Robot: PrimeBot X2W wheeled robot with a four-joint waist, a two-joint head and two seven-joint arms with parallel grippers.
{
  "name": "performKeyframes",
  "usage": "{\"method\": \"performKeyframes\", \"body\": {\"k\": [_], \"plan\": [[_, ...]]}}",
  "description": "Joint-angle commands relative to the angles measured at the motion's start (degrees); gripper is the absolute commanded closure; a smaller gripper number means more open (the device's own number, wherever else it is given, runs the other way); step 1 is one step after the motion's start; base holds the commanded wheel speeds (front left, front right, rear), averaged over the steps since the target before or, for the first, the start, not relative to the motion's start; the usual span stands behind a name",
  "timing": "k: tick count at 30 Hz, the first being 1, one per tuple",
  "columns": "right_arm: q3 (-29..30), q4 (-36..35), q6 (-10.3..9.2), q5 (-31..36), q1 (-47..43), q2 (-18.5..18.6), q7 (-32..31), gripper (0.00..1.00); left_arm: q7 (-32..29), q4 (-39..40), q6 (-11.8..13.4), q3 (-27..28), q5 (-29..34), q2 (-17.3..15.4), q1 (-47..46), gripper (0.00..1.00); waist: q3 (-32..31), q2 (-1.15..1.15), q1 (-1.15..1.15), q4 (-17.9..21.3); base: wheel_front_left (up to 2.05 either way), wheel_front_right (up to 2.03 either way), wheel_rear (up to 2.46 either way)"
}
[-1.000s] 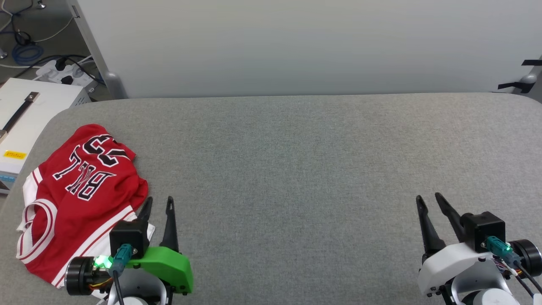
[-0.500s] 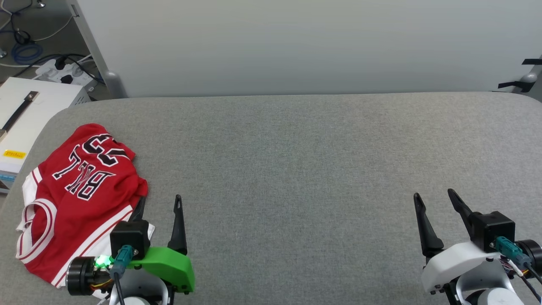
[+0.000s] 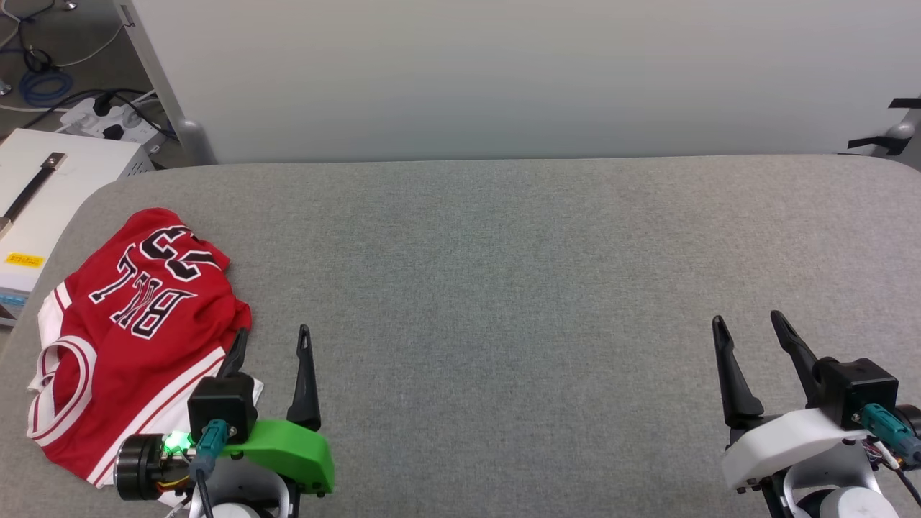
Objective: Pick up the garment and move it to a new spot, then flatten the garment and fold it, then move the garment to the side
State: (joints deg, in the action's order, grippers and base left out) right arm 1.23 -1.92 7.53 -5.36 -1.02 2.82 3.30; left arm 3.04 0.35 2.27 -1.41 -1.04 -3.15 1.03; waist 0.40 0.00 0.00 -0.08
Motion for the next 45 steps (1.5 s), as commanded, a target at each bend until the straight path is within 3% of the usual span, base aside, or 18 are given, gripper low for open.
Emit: {"method": "performKeyframes", "body": {"k": [1,45], "plan": [[0.2,-0.5,-0.01,-0.6,-0.3,0.0,0.6,0.0,0.7,0.2,0.4,-0.1,-0.4,0.1,-0.9,0.0,0.0,0.0,0.0,0.0,0.0,0.0,0.0],[0.4,-2.0,-0.03,-3.7,-2.5,0.0,6.0,0.0,6.2,-0.3,2.8,-2.3,-2.0,0.2,-1.0,0.0,0.0,0.0,0.0,-0.6,0.0,0.0,0.0]]}}
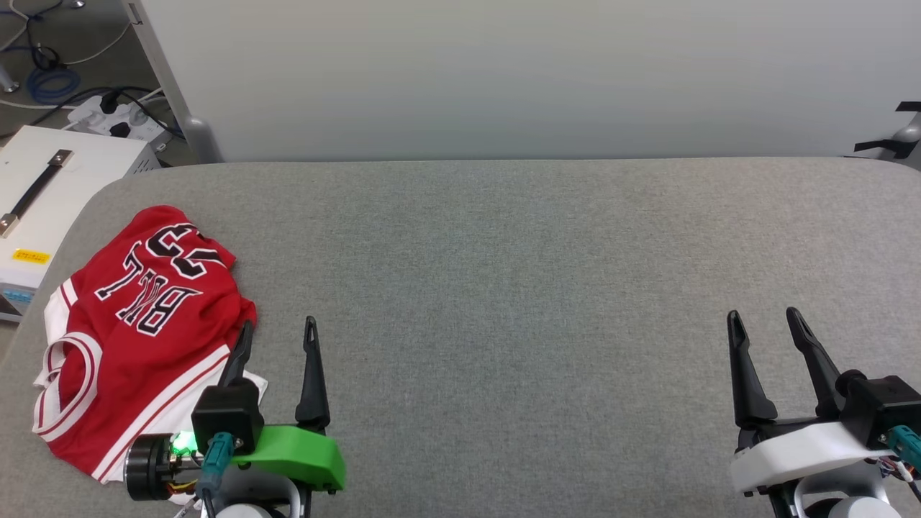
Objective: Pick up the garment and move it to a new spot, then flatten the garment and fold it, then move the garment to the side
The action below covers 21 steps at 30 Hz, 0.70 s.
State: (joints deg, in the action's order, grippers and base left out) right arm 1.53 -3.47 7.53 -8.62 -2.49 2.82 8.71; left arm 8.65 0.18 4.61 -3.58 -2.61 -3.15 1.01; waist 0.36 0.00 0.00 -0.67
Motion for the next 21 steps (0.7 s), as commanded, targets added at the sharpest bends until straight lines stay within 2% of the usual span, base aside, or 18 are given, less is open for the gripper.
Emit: {"method": "performKeyframes", "body": {"k": [1,21], "plan": [[0.1,-0.4,-0.03,-0.5,-1.1,0.0,0.7,0.0,0.7,-0.2,0.5,-0.2,-0.5,0.2,-1.0,0.0,0.0,0.0,0.0,0.0,0.0,0.0,0.0],[0.4,-0.4,-0.03,-2.0,-1.7,0.1,3.0,0.0,3.0,-1.0,1.7,-0.9,-0.9,0.2,-1.0,0.0,0.3,0.0,0.0,-0.4,0.0,0.0,0.0]]}}
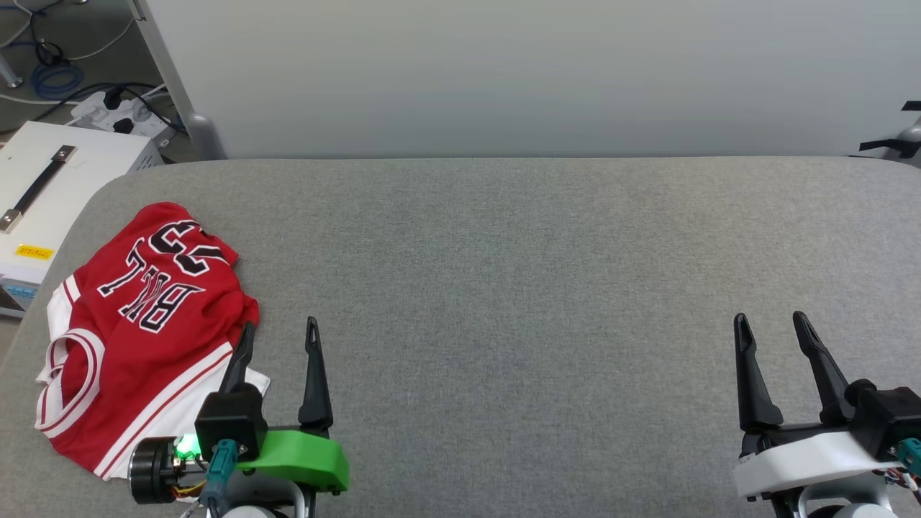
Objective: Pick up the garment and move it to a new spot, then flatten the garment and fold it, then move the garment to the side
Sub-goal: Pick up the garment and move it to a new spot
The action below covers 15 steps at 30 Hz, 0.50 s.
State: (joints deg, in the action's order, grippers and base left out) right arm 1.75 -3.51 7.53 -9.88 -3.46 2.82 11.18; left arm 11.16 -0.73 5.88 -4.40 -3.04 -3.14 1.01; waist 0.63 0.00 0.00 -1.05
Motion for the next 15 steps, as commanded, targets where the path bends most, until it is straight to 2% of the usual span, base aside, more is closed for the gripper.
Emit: {"method": "performKeyframes", "body": {"k": [1,15], "plan": [[0.2,-0.3,-0.03,-0.8,-0.8,0.1,0.7,0.0,0.7,-0.1,0.5,-0.1,-0.5,0.2,-1.0,0.0,0.0,0.0,0.0,0.0,0.0,0.0,0.0],[0.1,-0.4,-0.04,-1.4,-1.1,0.1,2.3,0.0,2.3,-0.6,1.5,-0.7,-0.8,0.2,-1.8,0.0,0.9,0.0,0.0,-1.7,0.0,0.0,0.0]]}}
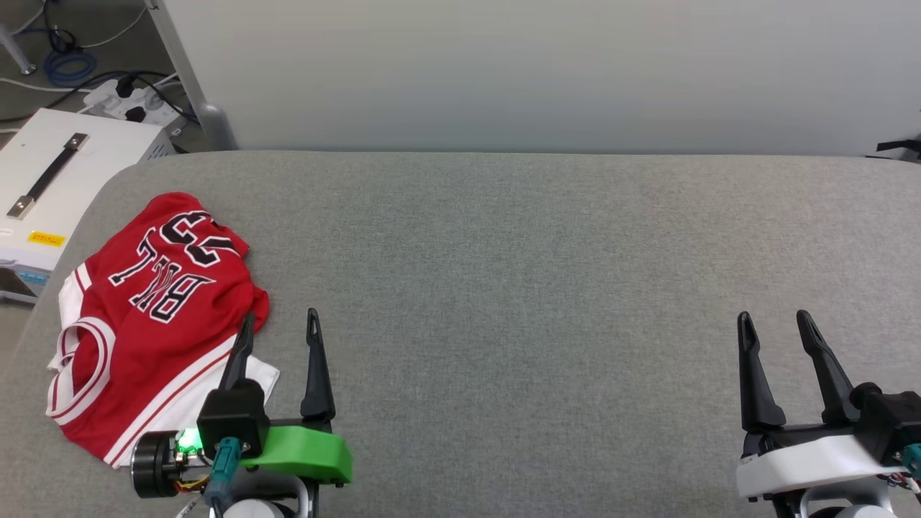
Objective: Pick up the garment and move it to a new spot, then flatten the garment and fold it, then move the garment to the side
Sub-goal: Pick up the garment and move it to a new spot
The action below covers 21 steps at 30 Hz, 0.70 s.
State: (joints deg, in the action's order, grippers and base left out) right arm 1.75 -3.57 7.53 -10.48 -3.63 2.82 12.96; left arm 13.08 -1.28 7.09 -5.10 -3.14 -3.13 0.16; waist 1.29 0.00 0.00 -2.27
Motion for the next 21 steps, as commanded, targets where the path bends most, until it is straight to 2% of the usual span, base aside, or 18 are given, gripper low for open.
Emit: {"method": "performKeyframes", "body": {"k": [1,8,21], "plan": [[0.1,-0.4,-0.04,-0.9,-0.9,0.1,0.7,0.0,0.5,-0.1,0.3,0.0,-0.7,0.2,-1.1,0.0,0.4,0.0,0.0,-0.8,0.0,0.0,0.0],[-0.3,-0.8,-0.04,-0.9,-0.7,0.1,1.5,0.0,1.4,-0.1,0.7,0.7,-1.5,0.2,-1.9,0.0,1.4,0.0,0.0,-4.6,0.0,0.0,0.0],[-1.2,-1.1,-0.04,0.3,0.2,0.1,2.0,0.0,1.9,-0.3,1.5,1.6,-3.4,0.2,-2.6,0.0,3.1,0.0,0.0,-14.4,0.0,0.0,0.0]]}}
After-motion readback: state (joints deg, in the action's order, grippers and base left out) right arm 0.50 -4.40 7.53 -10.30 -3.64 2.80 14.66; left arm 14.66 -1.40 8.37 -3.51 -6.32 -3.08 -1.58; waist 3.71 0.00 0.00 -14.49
